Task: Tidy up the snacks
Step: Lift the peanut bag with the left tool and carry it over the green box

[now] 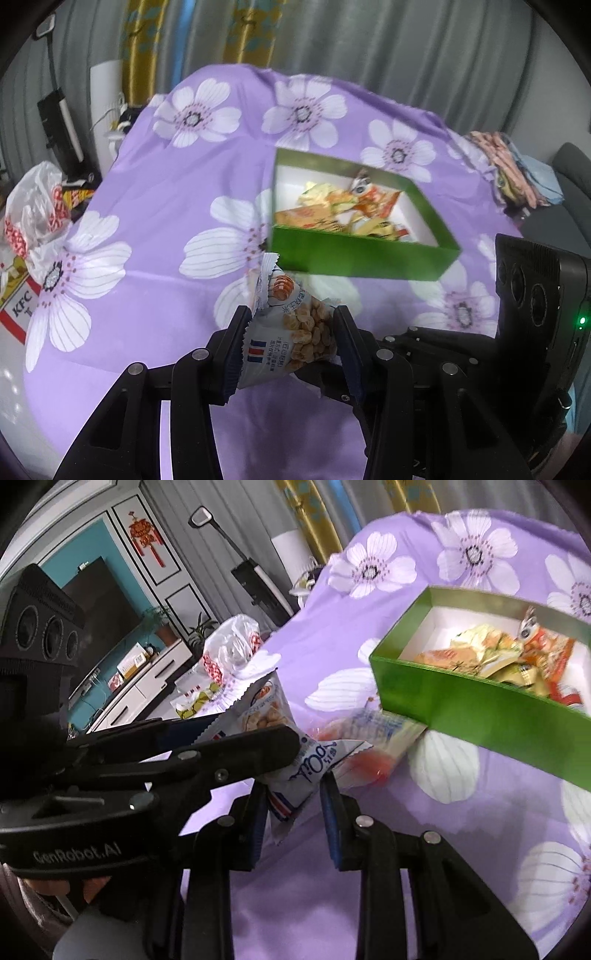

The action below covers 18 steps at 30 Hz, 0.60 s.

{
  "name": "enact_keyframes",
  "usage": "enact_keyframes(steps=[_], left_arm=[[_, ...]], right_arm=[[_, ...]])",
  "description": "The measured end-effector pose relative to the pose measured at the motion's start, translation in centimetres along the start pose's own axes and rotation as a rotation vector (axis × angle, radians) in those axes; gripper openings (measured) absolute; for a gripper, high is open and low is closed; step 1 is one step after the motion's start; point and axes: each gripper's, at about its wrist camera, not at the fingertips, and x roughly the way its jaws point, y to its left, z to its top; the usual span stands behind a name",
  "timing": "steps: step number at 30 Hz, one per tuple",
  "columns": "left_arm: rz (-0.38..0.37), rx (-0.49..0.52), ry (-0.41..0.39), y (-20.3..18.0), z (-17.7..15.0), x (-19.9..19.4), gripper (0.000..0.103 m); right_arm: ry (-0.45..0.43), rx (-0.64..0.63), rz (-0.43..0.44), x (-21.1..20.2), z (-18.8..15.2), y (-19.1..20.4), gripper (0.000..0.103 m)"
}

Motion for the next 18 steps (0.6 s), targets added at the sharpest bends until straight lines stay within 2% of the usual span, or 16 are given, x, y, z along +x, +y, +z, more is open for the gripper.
enact_keyframes(steps=[8, 18], left_arm=[[-0.052, 0.059, -0.040, -3.6, 0.7, -1.8, 0.046], [-0.144, 0.121, -0.059, -7.4, 2.7, -1.3, 0.046]], right_arm=[[-0.082, 0.008, -0.056, -4.3, -0.3, -0.4, 0.028], [-0.164, 0.028, -0.146, -8.3, 0.0, -2.6, 0.028]])
